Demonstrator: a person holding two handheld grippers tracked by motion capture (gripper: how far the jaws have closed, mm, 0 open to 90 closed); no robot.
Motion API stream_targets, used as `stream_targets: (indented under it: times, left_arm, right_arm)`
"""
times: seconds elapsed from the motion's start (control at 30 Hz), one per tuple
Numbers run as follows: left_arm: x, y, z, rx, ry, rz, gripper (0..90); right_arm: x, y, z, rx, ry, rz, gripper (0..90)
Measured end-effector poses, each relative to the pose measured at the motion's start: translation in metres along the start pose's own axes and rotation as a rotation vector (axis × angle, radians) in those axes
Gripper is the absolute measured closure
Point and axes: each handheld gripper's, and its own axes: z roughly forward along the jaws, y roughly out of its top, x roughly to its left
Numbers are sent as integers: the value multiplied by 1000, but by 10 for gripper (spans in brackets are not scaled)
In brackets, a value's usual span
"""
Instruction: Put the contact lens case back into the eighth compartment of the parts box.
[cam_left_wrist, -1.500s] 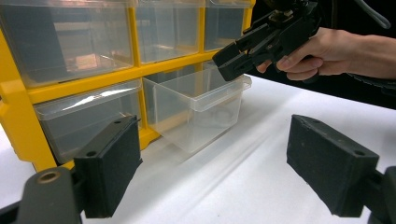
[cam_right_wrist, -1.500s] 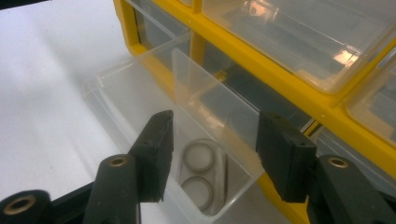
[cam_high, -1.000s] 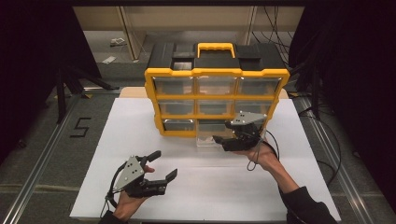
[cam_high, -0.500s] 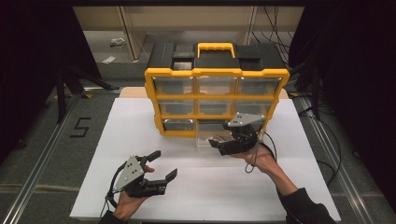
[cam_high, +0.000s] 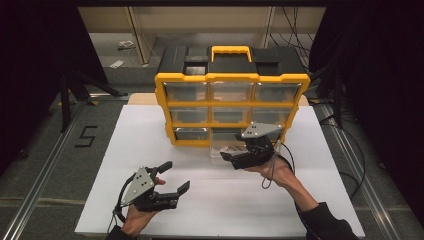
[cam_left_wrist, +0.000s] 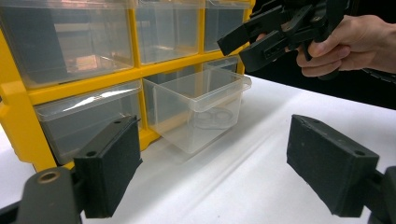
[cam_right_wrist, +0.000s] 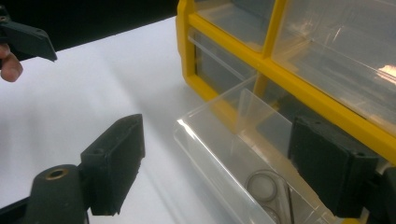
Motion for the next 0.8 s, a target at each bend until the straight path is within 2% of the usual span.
stream_targets:
  times: [0.8]
  left_arm:
    - [0, 0, 0, -1, -2, 2, 170]
  right_arm:
    - [13, -2, 5, 14, 34, -28, 198]
